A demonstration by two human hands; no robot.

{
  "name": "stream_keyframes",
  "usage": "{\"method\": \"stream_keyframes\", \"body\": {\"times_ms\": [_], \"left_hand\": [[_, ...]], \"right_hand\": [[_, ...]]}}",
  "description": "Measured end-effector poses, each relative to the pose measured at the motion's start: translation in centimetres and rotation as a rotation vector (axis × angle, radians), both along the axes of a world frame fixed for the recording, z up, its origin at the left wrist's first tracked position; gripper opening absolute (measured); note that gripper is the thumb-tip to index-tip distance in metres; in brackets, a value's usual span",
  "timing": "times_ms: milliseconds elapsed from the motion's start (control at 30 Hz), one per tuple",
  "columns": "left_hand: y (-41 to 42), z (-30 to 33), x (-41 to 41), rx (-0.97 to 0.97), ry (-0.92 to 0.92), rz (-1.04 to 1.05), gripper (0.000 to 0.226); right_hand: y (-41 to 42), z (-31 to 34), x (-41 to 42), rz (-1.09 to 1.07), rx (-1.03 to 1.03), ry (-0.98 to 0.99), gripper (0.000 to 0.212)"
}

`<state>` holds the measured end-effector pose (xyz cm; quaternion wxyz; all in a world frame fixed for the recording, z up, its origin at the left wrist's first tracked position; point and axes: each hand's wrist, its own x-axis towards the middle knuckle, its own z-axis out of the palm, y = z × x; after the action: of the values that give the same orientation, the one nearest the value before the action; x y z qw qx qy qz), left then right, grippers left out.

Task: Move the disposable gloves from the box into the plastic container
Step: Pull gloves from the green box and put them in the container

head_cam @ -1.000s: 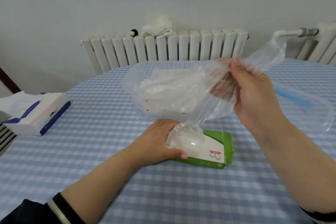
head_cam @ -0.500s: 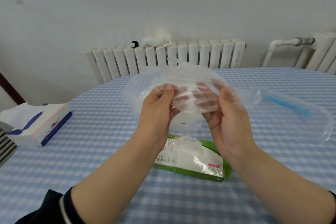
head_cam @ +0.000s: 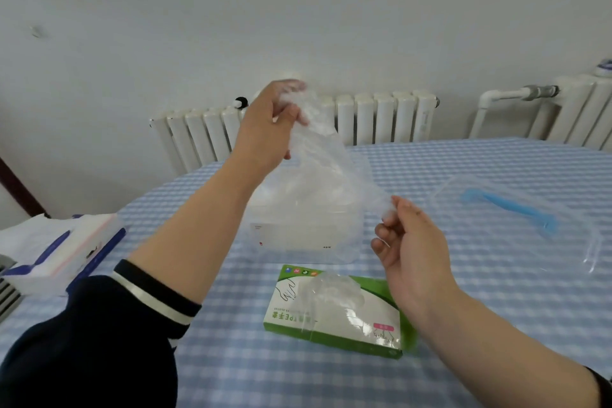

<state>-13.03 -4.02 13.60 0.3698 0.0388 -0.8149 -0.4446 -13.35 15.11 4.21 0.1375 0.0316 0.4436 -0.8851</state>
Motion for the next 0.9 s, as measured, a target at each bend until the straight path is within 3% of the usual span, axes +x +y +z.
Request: {"method": "stream_keyframes", "body": {"times_ms": [167, 300, 367, 467, 567, 734, 901], "left_hand": [[0.7, 2.4, 0.5, 0.031, 0.050, -0.303, 0.039], [0.2, 2.7, 0.3, 0.154, -0.072, -0.529, 0.042], [-1.4, 1.6, -0.2, 0.121, -0.190, -0.421, 0.042], [-4.6, -0.9, -0.8, -0.126, -0.400, -0.100, 0.040], [-6.3, -2.4, -0.8, -0.162, -0.522, -0.008, 0.036], [-6.0, -2.4, -0.7, -0.081, -0.434, -0.011, 0.032], [-5.6, -2.3, -0.7, -0.228, -0.358, 0.084, 0.042]], "right_hand": [[-0.4, -0.3, 0.0, -0.060, 0.104, 0.171, 0.014], [-0.4, -0.1, 0.2, -0.073, 0.118, 0.328, 0.015], [-0.3, -0.3, 0.3, -0.073, 0.134, 0.376, 0.015], [-0.1, -0.9, 0.2, -0.091, 0.176, 0.455, 0.014], [-0.2, -1.6, 0.0, -0.096, 0.221, 0.563, 0.014], [-0.4, -2.5, 0.0, -0.053, 0.282, 0.781, 0.015], [-0.6, -3.9, 0.1, 0.012, 0.399, 0.931, 0.011]]}}
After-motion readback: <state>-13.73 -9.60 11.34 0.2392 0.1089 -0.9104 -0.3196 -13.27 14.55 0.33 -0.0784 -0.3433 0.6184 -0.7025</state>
